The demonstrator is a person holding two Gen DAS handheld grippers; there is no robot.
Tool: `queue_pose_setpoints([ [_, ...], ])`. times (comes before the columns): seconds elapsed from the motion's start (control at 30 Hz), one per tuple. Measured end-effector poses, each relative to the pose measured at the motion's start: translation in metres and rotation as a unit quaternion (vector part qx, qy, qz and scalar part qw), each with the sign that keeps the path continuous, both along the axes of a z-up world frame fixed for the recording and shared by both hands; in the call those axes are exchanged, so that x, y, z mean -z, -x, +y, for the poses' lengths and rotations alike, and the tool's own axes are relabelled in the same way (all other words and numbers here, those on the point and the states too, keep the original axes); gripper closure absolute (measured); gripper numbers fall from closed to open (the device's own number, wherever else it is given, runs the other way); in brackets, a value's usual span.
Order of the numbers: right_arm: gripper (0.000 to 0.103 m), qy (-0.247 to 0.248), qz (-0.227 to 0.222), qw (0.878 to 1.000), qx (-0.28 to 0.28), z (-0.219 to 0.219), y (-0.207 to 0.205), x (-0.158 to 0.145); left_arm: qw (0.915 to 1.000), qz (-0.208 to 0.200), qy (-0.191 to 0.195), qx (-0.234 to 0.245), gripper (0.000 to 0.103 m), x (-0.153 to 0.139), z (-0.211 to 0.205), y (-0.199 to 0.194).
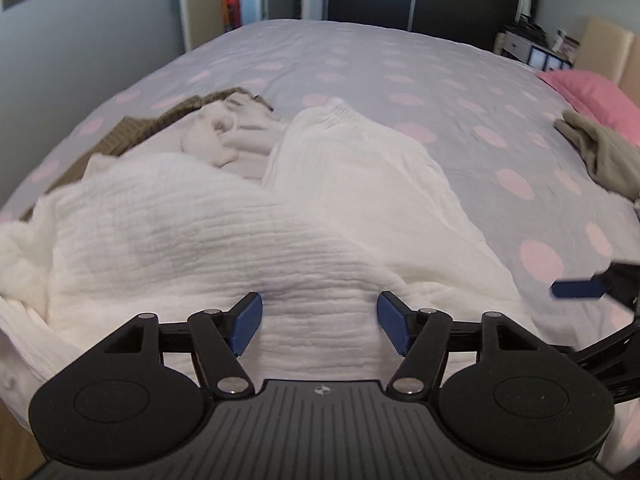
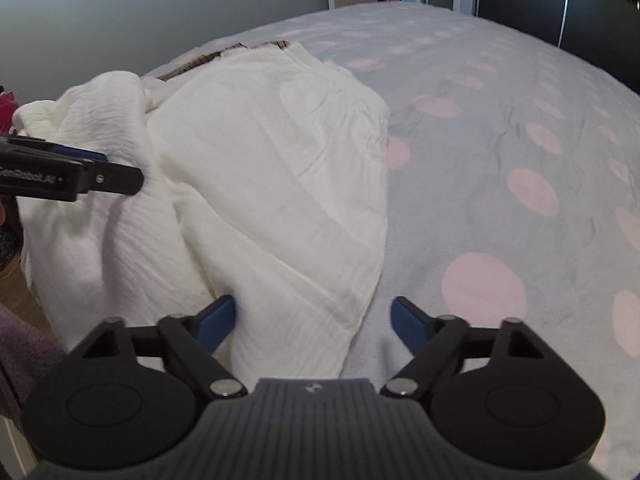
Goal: Fold clothes
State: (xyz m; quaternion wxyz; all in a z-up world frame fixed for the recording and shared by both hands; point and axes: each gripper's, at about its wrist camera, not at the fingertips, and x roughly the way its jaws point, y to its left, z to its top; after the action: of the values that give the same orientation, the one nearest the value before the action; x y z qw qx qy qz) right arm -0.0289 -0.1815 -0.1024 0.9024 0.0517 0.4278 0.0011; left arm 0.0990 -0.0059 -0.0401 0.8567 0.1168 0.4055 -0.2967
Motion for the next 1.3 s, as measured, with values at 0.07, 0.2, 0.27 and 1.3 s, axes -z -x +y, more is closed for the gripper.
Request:
queue_pose_setpoints([
  [0.07,0.041,-0.014,0.011,1.0,-0.002,-0.001,-0.006,0.008,1.0,0.005,0.004,-0.006,0.038,0.004,-0.001,-0.004],
  [0.2,0.093,0.008,0.005,1.0,-0.021,0.009,-0.009,0.007,1.0,0.0,0.002,-0.003,0.037,0.005,-0.01,-0.006],
  [0.27,0.095,0.03,-0.007,0.999,-0.023,0.013,-0.005,-0.002,1.0,0.005,-0.009,-0.002,0.052,0.009,-0.017,-0.012],
  [1.3,0.096,0.288,0.083,0.939,0.169,-0.239,0.183,-0.114,0.9561,0.01,0.018,0.292,0.069,-0.065,-0.182,0.106],
])
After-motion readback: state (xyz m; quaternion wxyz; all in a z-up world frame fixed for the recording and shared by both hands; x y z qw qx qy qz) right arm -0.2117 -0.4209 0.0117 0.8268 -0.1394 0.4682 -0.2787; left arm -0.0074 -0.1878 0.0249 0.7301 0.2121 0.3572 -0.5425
